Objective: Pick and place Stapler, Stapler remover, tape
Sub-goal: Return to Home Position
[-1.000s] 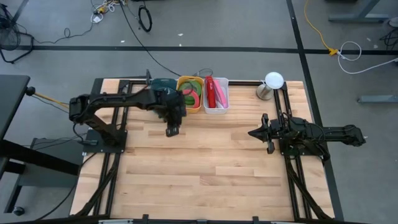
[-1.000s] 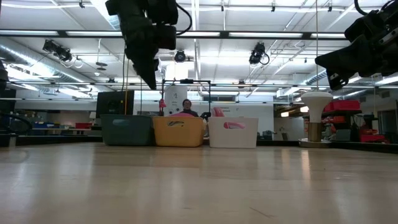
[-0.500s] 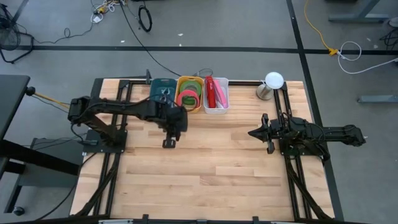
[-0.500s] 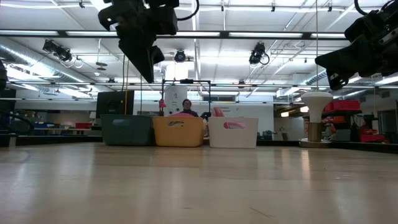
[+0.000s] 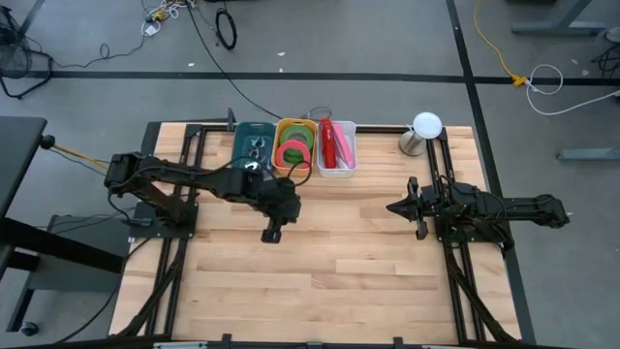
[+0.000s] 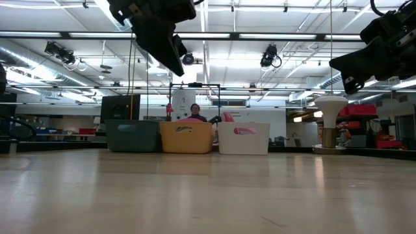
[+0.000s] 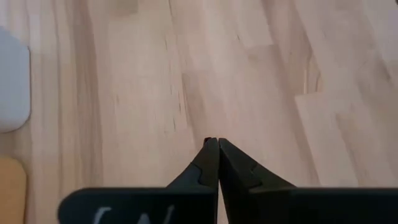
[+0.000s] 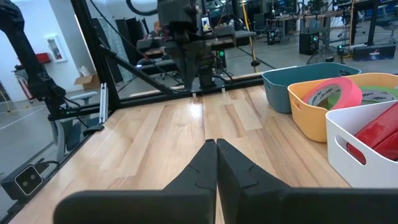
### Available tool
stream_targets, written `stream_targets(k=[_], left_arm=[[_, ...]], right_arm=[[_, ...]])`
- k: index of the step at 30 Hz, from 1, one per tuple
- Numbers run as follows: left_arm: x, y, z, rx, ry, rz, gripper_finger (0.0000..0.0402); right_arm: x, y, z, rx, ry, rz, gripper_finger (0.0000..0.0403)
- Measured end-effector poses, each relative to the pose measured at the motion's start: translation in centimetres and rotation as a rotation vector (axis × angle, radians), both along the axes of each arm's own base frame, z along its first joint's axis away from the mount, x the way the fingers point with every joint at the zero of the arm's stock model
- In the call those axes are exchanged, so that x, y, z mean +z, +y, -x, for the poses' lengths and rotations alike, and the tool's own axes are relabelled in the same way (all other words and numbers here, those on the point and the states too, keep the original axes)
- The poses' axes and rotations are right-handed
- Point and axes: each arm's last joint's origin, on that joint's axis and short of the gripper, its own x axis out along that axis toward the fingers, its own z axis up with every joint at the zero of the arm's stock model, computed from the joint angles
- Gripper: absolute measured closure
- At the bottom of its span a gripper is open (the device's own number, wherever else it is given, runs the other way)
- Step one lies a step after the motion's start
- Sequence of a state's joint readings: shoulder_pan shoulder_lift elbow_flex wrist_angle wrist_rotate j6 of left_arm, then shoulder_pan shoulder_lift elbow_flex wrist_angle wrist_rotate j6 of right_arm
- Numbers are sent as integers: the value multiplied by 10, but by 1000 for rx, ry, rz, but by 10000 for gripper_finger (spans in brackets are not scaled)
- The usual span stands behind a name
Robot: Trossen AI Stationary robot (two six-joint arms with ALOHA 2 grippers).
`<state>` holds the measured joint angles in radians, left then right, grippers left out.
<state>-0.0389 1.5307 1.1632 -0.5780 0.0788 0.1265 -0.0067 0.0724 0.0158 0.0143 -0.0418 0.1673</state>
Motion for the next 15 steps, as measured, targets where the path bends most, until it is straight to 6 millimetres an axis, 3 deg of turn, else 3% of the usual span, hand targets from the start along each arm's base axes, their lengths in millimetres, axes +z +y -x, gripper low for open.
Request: stream_targets(k=[8,15], left_arm=[[-24,0,9,8,-22,7,399],[-41,-4,30,-8,-62,11,400]], right_arm=[[0,0,0,0,0,0,396],[0,0,0,0,0,0,396]])
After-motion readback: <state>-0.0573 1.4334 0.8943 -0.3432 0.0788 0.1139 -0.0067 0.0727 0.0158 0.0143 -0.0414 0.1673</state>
